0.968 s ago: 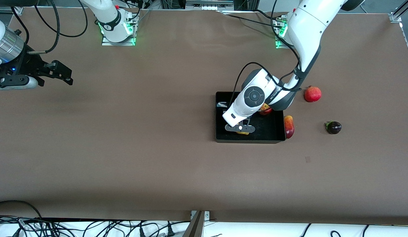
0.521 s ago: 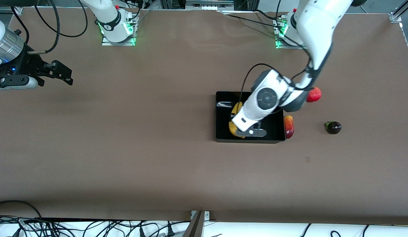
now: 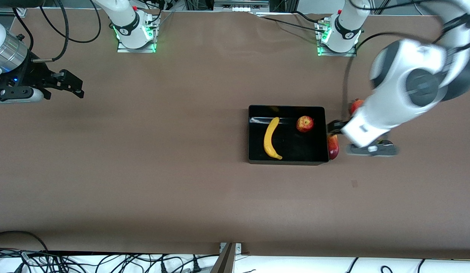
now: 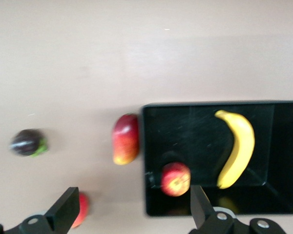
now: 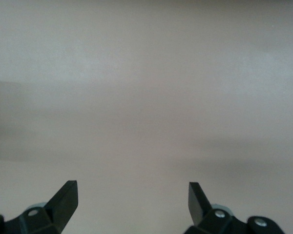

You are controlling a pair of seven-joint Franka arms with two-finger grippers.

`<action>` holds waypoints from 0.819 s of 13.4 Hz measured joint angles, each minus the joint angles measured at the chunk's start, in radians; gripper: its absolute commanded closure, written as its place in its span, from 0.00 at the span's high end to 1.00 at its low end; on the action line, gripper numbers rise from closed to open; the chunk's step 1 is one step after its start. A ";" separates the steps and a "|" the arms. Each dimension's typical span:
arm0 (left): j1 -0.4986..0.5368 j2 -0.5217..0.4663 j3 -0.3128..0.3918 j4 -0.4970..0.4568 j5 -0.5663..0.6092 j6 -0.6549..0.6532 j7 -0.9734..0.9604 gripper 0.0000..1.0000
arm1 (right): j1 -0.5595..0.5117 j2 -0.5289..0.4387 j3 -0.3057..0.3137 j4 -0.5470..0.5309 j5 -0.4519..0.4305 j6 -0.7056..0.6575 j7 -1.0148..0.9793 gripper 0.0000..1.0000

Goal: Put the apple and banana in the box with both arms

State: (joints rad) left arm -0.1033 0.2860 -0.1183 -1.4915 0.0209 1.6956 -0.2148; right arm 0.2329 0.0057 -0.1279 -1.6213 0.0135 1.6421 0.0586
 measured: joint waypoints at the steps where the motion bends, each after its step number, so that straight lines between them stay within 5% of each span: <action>1: 0.001 -0.041 0.045 -0.003 -0.023 -0.024 0.020 1.00 | 0.000 0.000 0.000 0.000 0.000 0.000 0.000 1.00; 5: 0.002 -0.200 0.111 -0.092 0.005 -0.057 0.081 1.00 | 0.000 0.000 0.000 0.000 0.000 0.000 0.000 1.00; 11: 0.036 -0.223 0.091 -0.144 0.010 -0.049 0.104 1.00 | 0.000 0.000 0.000 0.000 0.000 0.000 0.000 1.00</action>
State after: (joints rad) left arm -0.0674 0.0629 -0.0269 -1.6352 0.0313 1.6463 -0.1104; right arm 0.2325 0.0059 -0.1279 -1.6209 0.0135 1.6423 0.0586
